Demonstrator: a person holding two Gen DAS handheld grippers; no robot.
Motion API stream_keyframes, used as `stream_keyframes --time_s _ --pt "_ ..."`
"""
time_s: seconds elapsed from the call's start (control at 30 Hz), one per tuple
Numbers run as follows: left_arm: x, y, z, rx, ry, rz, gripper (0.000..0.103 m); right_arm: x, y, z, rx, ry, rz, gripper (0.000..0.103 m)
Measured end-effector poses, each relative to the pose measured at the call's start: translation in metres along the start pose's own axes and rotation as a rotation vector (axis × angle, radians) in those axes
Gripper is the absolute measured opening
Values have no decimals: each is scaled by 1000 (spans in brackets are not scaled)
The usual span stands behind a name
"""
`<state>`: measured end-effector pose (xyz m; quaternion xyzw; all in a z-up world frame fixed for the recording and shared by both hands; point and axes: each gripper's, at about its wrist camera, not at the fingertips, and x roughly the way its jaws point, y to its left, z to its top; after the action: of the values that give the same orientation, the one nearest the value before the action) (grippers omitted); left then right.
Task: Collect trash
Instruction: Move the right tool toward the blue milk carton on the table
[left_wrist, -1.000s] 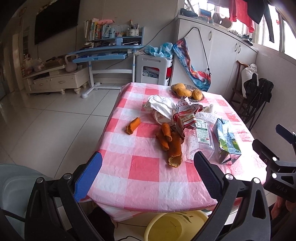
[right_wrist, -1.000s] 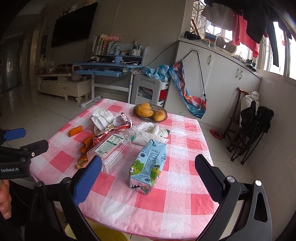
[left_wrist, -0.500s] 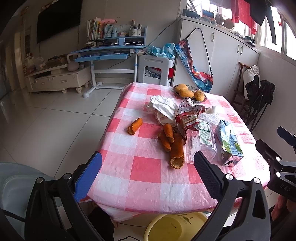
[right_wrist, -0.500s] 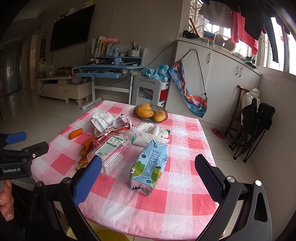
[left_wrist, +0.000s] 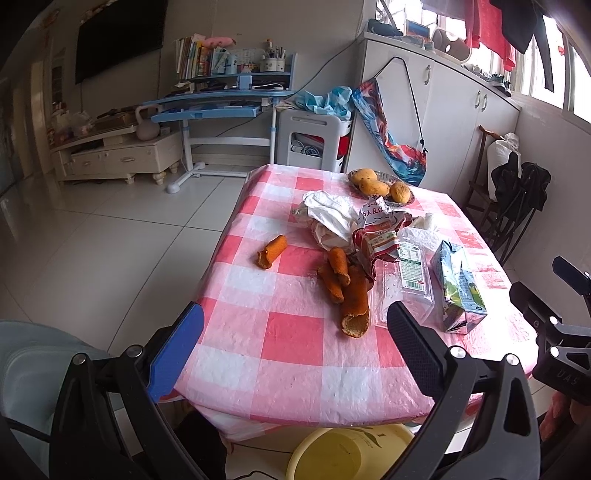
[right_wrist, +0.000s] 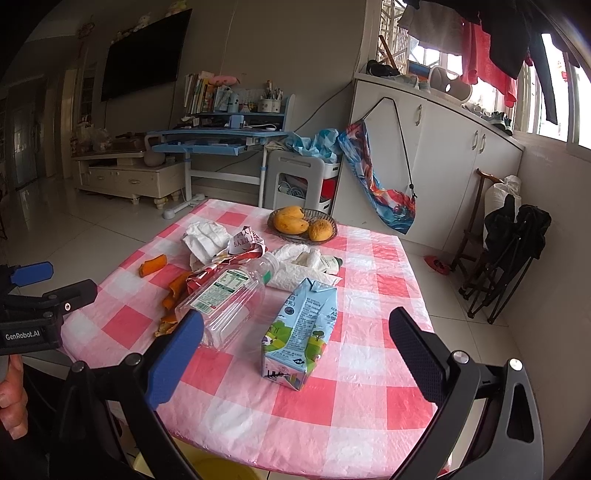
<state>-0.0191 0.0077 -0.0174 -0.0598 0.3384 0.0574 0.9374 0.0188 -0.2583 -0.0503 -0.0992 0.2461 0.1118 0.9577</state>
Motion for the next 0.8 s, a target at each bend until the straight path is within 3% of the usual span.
stream_keyframes --time_s 0.33,0.8 --pt "2 6 1 -28 9 19 96 4 -5 -2 20 10 -9 97" --pt "10 25 0 -122 43 24 96 11 -33 -9 168 62 34 97"
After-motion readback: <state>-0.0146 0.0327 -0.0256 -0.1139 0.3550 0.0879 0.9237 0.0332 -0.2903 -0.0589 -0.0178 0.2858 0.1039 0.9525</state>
